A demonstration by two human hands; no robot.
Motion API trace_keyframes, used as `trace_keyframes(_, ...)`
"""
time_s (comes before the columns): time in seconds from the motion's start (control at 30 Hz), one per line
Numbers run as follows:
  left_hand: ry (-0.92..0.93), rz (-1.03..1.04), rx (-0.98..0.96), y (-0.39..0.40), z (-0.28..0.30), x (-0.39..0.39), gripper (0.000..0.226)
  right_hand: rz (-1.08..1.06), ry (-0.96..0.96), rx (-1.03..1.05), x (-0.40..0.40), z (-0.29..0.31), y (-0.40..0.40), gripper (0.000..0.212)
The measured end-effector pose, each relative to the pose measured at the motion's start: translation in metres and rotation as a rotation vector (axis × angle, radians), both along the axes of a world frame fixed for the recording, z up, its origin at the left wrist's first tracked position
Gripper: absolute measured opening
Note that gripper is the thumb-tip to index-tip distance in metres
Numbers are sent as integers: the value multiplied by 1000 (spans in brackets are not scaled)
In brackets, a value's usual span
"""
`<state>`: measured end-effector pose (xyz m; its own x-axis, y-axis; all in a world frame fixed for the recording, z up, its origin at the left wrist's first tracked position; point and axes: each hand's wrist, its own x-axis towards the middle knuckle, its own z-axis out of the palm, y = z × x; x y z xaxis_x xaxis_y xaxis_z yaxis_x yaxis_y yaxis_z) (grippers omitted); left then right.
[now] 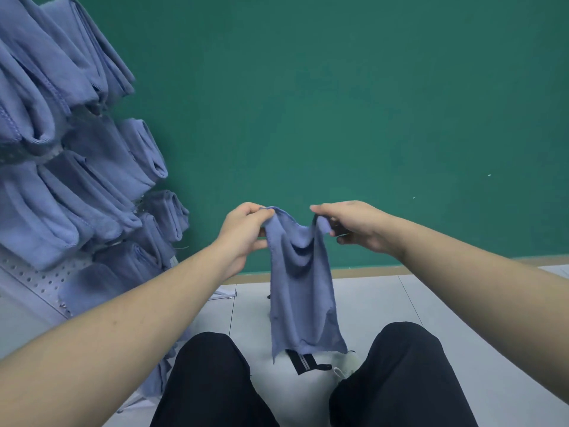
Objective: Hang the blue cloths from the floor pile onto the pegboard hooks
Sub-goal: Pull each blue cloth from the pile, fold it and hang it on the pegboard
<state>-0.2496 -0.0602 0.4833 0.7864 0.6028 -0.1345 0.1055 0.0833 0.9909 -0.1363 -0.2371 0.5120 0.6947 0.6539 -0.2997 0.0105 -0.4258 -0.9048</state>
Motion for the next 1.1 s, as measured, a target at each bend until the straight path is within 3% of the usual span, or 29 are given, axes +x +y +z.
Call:
trace_keyframes(0.33, -82, -92, -63, -38, 9, 3, 14, -34, 115, 98, -11, 9, 11, 19)
trace_keyframes(0.63, -148, -127, 74, -42, 8, -4, 16, -113, 376, 165, -8, 6, 8, 14)
trace_keyframes(0.73, -123, -160, 227, -47, 9, -7, 20, -128, 405, 209, -8, 4, 9, 16)
trace_keyframes(0.8, -94, -157, 316, -48, 6, -8, 28, -108, 358, 191, -10, 3, 9, 17)
trace_keyframes(0.9, -103, -97, 299, -43, -1, -5, 15, -32, 242, 108, -13, 3, 4, 21)
trace_keyframes(1.0, -83, -63, 285, -36, -7, -2, 13, -84, -32, 32, -11, -1, 1, 26)
trace_keyframes(1.1, -85, -83, 309, -32, -7, 0, 10, -97, -277, 141, -5, -10, 0, 25)
